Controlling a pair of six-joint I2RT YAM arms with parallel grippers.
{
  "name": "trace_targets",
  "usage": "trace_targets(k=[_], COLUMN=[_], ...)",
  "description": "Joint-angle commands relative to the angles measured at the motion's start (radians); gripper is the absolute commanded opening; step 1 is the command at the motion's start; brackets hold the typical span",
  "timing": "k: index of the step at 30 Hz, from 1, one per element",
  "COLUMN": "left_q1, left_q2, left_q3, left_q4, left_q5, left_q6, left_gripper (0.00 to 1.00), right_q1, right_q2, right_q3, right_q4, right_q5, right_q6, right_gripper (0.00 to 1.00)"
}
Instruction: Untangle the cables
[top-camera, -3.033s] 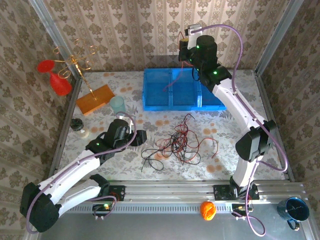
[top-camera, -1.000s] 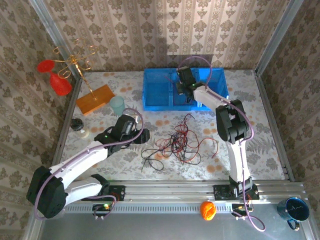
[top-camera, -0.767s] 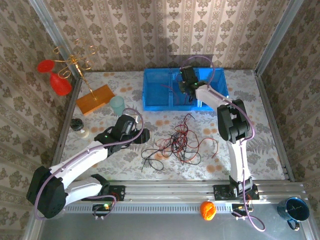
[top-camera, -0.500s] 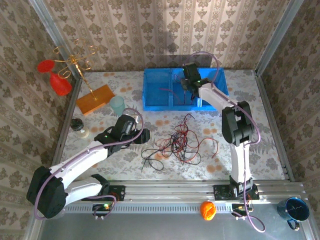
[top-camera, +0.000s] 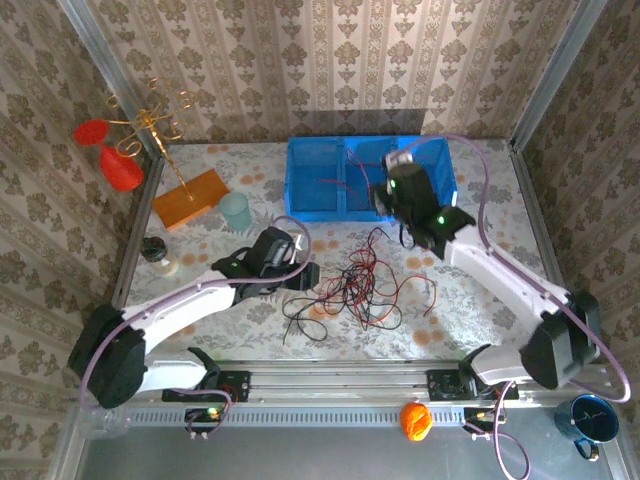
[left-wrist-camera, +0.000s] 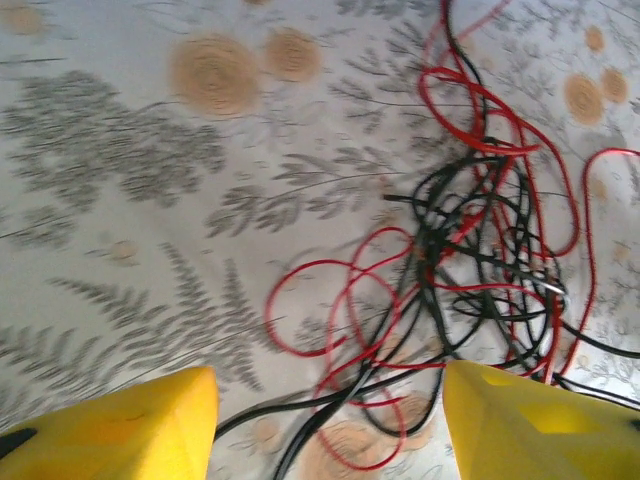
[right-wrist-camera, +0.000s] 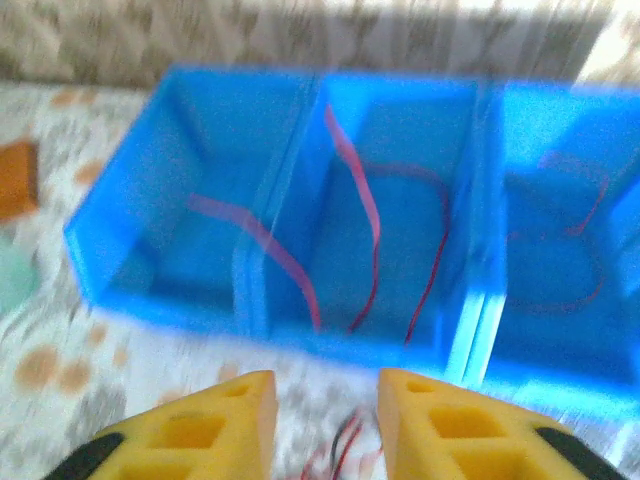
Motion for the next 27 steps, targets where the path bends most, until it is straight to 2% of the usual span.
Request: trace_targets(k=[1,3,6,9,15,18,21,24,27], left_q1=[-0.029,-0.041,-0.048,-0.048,-0.057,-0.064,-0.064,-0.064,-0.062], left_q2=[0.101,0.179,0.286,0.365,0.461,0.482,0.481,0.464,0.45], left_q3=[0.065,0.099,0.158,0.201,0.219,0.211,0.19,0.171,0.153], left_q4=[0.05,0.064,0.08,0.125,0.215,0.228,0.232,0.231,0.232], left_q5=[0.068,0.091,0.117,0.153,0.206,0.206,0.202,0.188,0.17], left_q6=[0.051,0.066,0.065,0.044,-0.025,-0.039,-0.043,-0.042,-0.041], left_gripper=[0.58,0.55,0.53,0.51,0.48,0.45,0.37,0.21,0.01], right_q1=[-0.01,-0.009,-0.01,-0.01,-0.011,-0.012,-0.012,-0.012,-0.012], right_q2=[-0.085,-0.119,-0.105,-0.045,0.128,0.196,0.206,0.137,0.036], right_q3=[-0.219,-0.317,-0.399,-0.421,-0.427,-0.423,-0.428,-0.446,-0.438], right_q4=[-0.016,0.009,0.058,0.098,0.23,0.277,0.286,0.265,0.19], right_q5=[-0.191,-0.278,-0.374,-0.415,-0.492,-0.522,-0.519,-0.475,-0.44], right_q6=[0.167,0.222,0.285,0.33,0.403,0.424,0.436,0.432,0.406], right_gripper=[0.28,0.28,0.34,0.4,0.4,0.31,0.13,0.0,0.0])
